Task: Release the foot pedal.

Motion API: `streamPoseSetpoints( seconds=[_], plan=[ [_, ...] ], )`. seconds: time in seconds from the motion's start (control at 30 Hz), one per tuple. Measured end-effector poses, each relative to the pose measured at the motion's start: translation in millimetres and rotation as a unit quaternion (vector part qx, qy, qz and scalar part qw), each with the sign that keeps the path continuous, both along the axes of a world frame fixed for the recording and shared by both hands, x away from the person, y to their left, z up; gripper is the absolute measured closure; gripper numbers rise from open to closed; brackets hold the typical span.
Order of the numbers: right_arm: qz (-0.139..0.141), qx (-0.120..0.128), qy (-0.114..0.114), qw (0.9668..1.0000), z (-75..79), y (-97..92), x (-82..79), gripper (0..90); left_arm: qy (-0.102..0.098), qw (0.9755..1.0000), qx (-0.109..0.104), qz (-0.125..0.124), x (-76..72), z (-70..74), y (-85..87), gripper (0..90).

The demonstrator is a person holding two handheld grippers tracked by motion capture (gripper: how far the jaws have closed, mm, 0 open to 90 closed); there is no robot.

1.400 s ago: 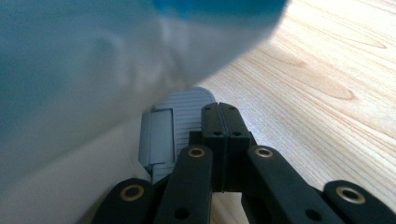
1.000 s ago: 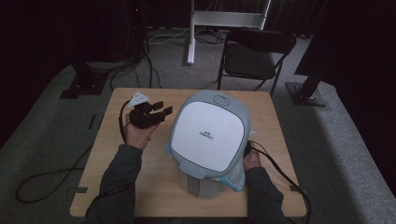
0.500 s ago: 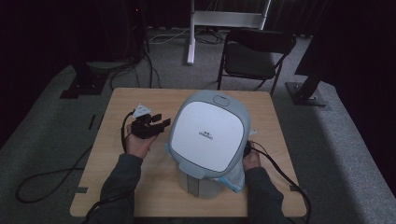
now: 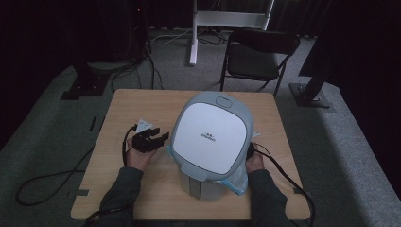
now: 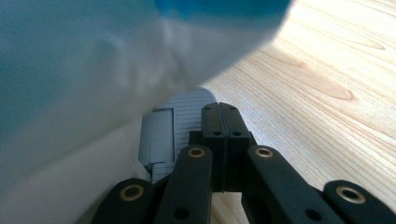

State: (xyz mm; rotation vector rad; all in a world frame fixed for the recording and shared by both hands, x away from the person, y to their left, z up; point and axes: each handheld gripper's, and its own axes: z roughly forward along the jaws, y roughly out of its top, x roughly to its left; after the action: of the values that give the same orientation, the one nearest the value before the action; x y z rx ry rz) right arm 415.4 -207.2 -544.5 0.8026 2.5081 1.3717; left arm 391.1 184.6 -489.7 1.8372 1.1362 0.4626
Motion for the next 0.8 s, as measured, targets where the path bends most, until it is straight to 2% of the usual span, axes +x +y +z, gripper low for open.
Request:
streamPoseSetpoints(
  seconds=[0.6, 0.8],
  plan=[
    [-0.002, 0.005, -0.009, 0.9999, 0.5, -1.0, -2.3, 90.0, 0.015, 0.9998, 0.009, 0.01, -12.5, -31.2, 12.3, 49.4],
    [0.0, 0.013, -0.011, 0.9999, 1.6, -2.3, -2.7, 90.0, 0.019, 0.9997, 0.011, 0.01, -13.1, -35.4, 13.0, 49.4]
  ],
)
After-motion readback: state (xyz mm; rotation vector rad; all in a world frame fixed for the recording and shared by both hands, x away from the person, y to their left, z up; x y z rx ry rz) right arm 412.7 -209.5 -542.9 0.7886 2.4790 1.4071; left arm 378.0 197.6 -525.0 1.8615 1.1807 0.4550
